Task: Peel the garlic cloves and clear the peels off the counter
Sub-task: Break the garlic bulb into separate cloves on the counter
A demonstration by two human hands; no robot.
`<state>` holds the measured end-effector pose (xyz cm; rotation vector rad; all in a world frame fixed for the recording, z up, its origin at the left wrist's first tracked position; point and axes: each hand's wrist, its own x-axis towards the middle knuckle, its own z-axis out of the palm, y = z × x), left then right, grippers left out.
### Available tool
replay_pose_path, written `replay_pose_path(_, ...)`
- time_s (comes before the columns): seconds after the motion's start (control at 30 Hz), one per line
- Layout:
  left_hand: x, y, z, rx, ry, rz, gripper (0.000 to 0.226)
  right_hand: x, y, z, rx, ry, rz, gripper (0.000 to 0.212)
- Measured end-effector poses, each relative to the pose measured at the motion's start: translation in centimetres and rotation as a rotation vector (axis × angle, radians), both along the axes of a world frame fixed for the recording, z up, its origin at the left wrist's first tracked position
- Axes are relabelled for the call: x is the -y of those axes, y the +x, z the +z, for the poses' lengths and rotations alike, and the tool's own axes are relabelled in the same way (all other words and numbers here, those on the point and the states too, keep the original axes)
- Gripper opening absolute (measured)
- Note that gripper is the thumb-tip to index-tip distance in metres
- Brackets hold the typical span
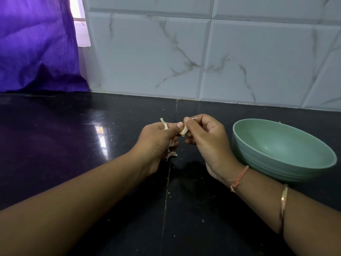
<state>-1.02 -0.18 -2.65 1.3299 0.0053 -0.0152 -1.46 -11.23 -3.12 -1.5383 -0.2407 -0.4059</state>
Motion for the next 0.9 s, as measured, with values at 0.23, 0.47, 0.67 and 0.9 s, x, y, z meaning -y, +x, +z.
replay_pose_path(0.23,0.3,-0.4,-0.3,0.032,0.143,-0.109,0.026,0.1,0.7,-0.6,0.020,-0.100,-0.103,0.018)
replay_pose_path(0.47,0.4,-0.2,-0.3,0.138,0.300,-0.098,0.029,-0.2,0.7,-0.4,0.018,-0.083,-0.069,0.020)
replay_pose_path(0.67,-0.8,0.6,0.3,0.181,0.534,0.053,0.031,0.0,0.6,-0.4,-0.044,-0.042,-0.073,0.019)
replay_pose_path(0.9,-2.6,1.1,0.5,0.110,0.889,-0.034,0.015,0.7,0.7,-1.2,-0.110,-0.359,-0.075,0.005)
